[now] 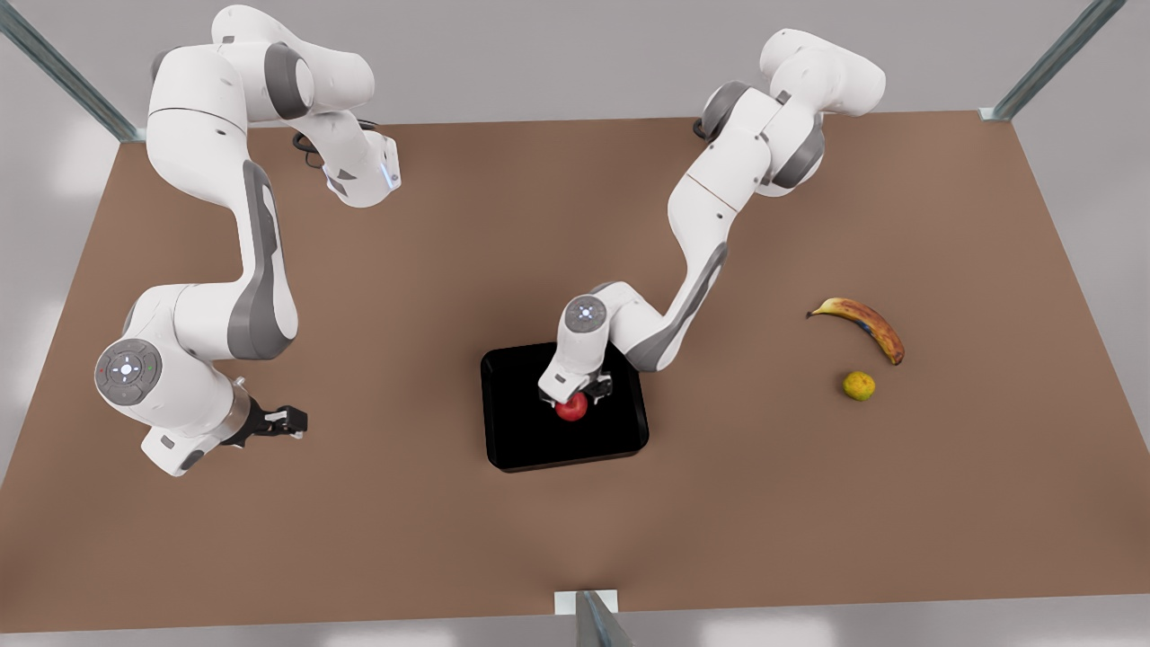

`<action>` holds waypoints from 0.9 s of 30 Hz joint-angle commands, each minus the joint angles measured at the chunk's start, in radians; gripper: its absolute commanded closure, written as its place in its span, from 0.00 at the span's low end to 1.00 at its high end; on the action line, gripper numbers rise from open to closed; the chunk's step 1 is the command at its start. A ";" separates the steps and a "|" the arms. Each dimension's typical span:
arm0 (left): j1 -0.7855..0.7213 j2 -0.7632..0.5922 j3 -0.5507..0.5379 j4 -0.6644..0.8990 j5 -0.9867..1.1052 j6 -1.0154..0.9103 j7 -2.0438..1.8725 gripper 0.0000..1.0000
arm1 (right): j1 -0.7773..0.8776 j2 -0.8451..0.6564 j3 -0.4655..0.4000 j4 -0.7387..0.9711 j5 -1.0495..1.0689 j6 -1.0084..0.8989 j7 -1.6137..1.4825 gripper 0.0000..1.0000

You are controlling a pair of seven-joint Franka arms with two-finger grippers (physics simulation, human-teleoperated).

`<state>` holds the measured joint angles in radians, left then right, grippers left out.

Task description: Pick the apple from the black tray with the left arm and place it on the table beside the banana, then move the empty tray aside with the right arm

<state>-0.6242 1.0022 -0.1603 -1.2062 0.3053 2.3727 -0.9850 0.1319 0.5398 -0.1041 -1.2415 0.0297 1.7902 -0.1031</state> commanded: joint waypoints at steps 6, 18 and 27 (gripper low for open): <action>-0.002 0.010 0.002 0.000 0.015 0.026 -0.072 0.00 | -0.002 -0.001 -0.002 0.001 0.001 0.003 -0.004 0.00; 0.109 -0.261 -0.024 -0.036 -0.098 -0.401 0.132 0.30 | 0.035 -0.009 -0.002 0.011 0.003 -0.046 0.029 0.00; 0.564 -0.429 -0.018 -0.274 -0.167 -0.438 0.911 0.31 | 0.474 -0.035 0.059 0.154 0.010 -0.255 0.702 0.00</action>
<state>-0.0836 0.5597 -0.1792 -1.4782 0.1892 1.9663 -0.7798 0.5919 0.5112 -0.0484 -1.0896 0.0407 1.6051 0.0980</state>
